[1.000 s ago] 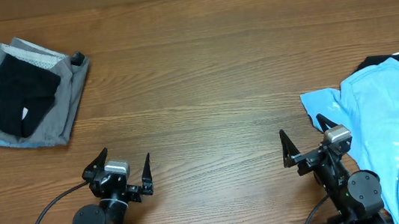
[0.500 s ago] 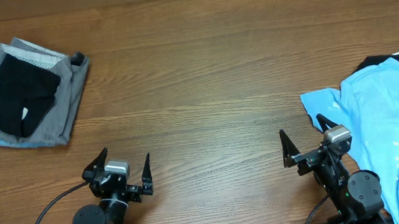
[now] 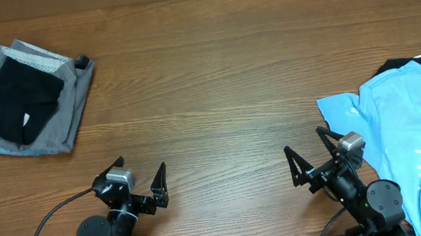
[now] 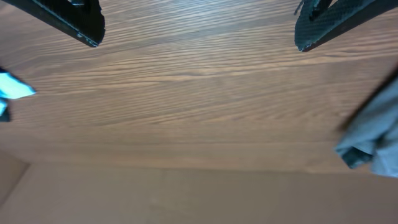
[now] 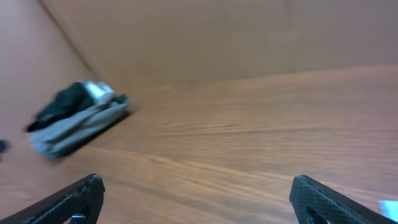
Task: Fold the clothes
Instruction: 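Reach both grippers toward the light-blue T-shirt on the right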
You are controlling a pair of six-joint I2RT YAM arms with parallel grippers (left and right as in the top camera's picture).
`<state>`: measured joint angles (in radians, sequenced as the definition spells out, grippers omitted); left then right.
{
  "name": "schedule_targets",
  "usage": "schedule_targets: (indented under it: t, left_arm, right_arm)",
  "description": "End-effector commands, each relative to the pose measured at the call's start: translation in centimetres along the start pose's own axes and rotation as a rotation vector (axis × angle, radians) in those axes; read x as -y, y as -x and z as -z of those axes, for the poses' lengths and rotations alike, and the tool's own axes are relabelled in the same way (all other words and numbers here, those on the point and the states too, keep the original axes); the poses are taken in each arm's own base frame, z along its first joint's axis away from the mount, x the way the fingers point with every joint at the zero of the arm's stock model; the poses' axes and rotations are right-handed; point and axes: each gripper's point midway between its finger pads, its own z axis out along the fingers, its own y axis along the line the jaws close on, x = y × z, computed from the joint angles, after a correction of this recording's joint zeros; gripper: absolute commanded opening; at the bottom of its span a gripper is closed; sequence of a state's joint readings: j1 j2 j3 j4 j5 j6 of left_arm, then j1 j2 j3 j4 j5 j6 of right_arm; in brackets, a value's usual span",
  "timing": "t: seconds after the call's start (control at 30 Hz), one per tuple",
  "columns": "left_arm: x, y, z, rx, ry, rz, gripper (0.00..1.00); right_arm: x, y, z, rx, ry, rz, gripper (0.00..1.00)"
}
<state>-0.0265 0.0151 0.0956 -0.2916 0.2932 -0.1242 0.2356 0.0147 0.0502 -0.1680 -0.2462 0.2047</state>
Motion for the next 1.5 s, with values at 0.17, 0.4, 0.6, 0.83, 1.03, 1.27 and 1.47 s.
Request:
schedule_targets:
  t: [0.17,0.4,0.6,0.83,1.03,1.27,1.47]
  left_arm:
    - [3.2,8.1,3.3,0.046,-0.071,-0.005,1.0]
    - [2.0,10.5,2.0,-0.29,0.038,0.087,1.0]
    - [1.3,12.4,-0.7,-0.597,0.081,0.177,1.0]
    - [1.7,8.6,-4.3,-0.887,0.012,0.313,1.0]
    - [4.6,6.8,-5.4,-0.99,-0.181,0.384,1.0]
    - [5.2,5.3,-5.5,-1.042,-0.134,0.254,1.0]
    - [6.2,4.5,-5.4,-1.066,-0.114,0.143,0.99]
  right_arm:
    - [-2.3,5.0,2.1,-0.06,0.0,-0.101,1.0]
    - [0.5,7.4,1.9,-0.351,-0.291,-0.153,1.0]
    - [1.2,9.8,-1.1,-0.634,-0.386,-0.137,1.0]
    - [4.9,7.1,-5.7,-0.826,-0.535,-0.228,1.0]
    - [12.5,1.2,-7.2,-0.935,-0.841,-0.394,0.89]
    - [18.2,-5.4,-7.7,-1.049,-0.99,-0.52,0.79]
    - [21.6,-8.5,-6.1,-1.07,-1.126,-0.626,0.75]
